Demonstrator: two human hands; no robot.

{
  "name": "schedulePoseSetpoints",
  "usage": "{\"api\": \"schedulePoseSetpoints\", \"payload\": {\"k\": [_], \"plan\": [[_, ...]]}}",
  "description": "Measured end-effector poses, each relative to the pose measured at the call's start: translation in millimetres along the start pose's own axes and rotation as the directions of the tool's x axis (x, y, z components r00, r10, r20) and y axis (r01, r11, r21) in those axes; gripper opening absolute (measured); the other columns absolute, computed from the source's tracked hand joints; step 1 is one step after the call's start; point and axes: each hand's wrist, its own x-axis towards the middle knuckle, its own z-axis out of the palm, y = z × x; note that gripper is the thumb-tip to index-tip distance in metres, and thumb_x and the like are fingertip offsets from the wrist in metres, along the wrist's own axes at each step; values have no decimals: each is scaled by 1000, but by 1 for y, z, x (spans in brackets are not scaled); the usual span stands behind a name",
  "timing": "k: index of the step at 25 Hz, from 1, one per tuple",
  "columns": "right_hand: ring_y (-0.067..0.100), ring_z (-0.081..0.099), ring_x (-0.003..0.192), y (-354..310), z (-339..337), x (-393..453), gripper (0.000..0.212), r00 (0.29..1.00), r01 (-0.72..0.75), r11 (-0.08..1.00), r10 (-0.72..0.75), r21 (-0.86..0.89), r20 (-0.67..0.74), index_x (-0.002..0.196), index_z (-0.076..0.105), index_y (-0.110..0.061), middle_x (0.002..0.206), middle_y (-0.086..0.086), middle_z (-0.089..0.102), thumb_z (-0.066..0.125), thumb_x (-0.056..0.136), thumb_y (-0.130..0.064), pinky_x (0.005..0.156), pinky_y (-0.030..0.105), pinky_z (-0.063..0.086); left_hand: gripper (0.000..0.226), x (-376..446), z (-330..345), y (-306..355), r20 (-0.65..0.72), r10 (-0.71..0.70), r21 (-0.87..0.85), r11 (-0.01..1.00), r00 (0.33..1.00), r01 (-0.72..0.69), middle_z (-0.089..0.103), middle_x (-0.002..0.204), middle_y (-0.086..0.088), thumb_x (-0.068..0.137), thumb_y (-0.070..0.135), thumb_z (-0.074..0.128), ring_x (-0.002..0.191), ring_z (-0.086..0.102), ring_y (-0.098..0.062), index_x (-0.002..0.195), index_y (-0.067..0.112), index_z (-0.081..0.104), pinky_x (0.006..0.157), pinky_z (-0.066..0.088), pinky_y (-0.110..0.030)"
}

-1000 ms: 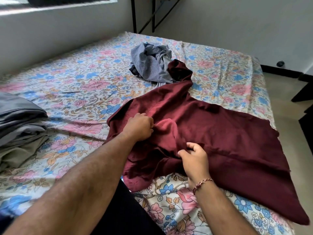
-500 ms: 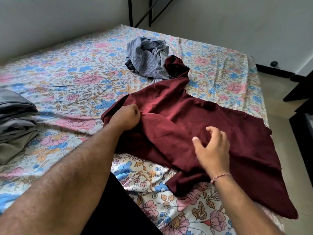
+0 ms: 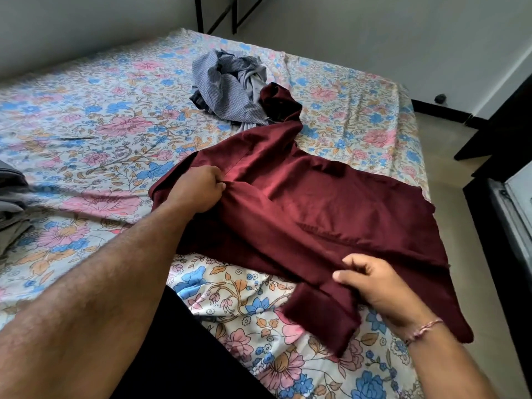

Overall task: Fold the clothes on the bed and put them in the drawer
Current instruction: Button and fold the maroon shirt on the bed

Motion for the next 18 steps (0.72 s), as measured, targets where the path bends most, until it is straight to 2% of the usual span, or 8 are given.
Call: {"api": "schedulePoseSetpoints", "payload": {"k": [2, 3, 5, 6, 8, 10, 13, 18], "plan": [[21, 63, 69, -5, -29, 1, 16, 996, -71, 924, 46, 377, 74, 100, 68, -8, 88, 19, 67, 72, 85, -3, 63, 28, 56, 10, -3, -4, 2, -21, 5, -8, 1000, 1000, -5, 67, 90, 0, 95, 26, 65, 88, 62, -26, 96, 19, 71, 81, 50, -37], [26, 66, 74, -6, -42, 2, 27, 990, -108, 914, 62, 392, 130, 109, 66, -8, 95, 26, 67, 75, 83, -5, 67, 31, 59, 9, -4, -5, 3, -10, 1, -3, 1000, 1000, -1, 65, 88, 2, 94, 25, 65, 85, 60, -24, 92, 19, 70, 79, 49, -37], [26, 71, 87, 1, -63, 5, 49, 970, -119, 992, 123, -34, 210, 121, 66, -21, 100, 25, 71, 88, 77, -15, 76, 28, 58, 7, -8, -4, 2, 67, -23, 13, 1000, 998, 22, 67, 83, 3, 88, 25, 67, 82, 62, -23, 82, 20, 67, 74, 49, -35], [17, 71, 87, 2, -70, 5, 57, 963, -68, 926, 158, -371, 216, 123, 64, -33, 97, 14, 73, 92, 75, -21, 77, 22, 56, 9, -10, -3, 2, 127, -38, 29, 999, 991, 35, 67, 81, 2, 85, 26, 69, 81, 63, -24, 78, 21, 65, 72, 49, -34], [4, 68, 80, 2, -81, 4, 53, 983, 14, 592, 141, -806, 121, 115, 61, -46, 91, -12, 71, 90, 72, -36, 75, 20, 55, 14, -10, 0, 2, 229, -66, 78, 996, 971, 49, 68, 83, 0, 83, 32, 69, 82, 64, -24, 76, 22, 63, 73, 51, -35], [1, 66, 80, -4, -91, -1, 35, 998, -27, 351, 56, -936, -7, 100, 60, -50, 89, -19, 69, 81, 72, -48, 75, 27, 56, 24, -11, 4, 6, 269, -97, 109, 992, 958, 70, 69, 92, 0, 87, 47, 62, 87, 63, -24, 83, 23, 63, 82, 53, -38], [8, 64, 83, 0, -98, -11, 24, 973, -35, 292, -209, -956, -99, 80, 51, -51, 89, -19, 64, 72, 75, -41, 69, 34, 54, 38, -14, 10, 19, 240, -127, 180, 980, 962, 85, 66, 95, 0, 93, 62, 51, 93, 63, -27, 96, 27, 63, 85, 54, -42], [20, 62, 74, -5, -107, -41, 29, 589, 169, 485, -748, -858, -307, 90, 73, -28, 85, -9, 64, 78, 75, -4, 66, 35, 52, 14, -13, 16, 26, 87, -34, 125, 992, 996, 23, 68, 87, -6, 91, 28, 61, 88, 64, -33, 88, 18, 70, 74, 48, -37]]}}
